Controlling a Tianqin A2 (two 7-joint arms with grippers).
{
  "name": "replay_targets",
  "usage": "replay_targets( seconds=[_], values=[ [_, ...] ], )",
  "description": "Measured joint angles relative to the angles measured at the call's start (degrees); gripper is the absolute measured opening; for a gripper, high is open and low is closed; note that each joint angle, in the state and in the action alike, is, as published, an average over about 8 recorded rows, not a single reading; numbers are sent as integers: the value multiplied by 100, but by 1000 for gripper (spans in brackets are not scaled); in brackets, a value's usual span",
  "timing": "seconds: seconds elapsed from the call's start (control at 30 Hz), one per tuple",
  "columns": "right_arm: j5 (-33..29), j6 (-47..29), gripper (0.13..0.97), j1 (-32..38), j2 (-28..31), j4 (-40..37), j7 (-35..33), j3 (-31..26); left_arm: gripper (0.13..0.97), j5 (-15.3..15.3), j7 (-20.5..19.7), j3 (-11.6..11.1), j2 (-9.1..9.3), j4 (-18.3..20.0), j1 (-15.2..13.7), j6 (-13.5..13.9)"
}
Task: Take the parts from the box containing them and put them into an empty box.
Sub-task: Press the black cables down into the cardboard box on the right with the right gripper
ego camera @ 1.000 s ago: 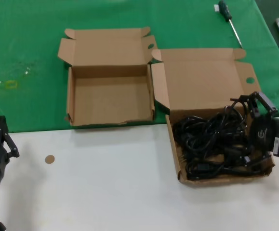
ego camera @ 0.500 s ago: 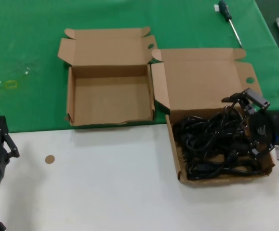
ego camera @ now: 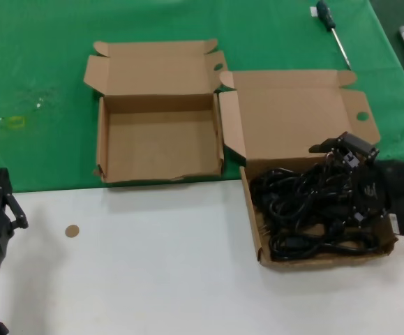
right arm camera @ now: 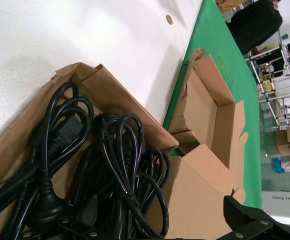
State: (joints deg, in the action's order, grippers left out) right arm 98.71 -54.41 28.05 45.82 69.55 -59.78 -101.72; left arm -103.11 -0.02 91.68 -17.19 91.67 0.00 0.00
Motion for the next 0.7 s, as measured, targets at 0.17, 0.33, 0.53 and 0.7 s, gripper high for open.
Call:
replay_targets(
  seconds=[0.17, 0.33, 0.53, 0.7],
  values=[
    [-30, 19, 864, 65, -67, -79, -48, -47, 152, 0, 0, 0, 0, 0, 0, 0],
    [-79, 59, 844, 136, -140, -183, -59, -105, 152, 0, 0, 0, 0, 0, 0, 0],
    [-136, 101, 726, 228, -226, -336, -99, -171, 152, 0, 0, 0, 0, 0, 0, 0],
    [-171, 139, 624, 272, -273, -426, -137, -205, 152, 0, 0, 0, 0, 0, 0, 0]
  ],
)
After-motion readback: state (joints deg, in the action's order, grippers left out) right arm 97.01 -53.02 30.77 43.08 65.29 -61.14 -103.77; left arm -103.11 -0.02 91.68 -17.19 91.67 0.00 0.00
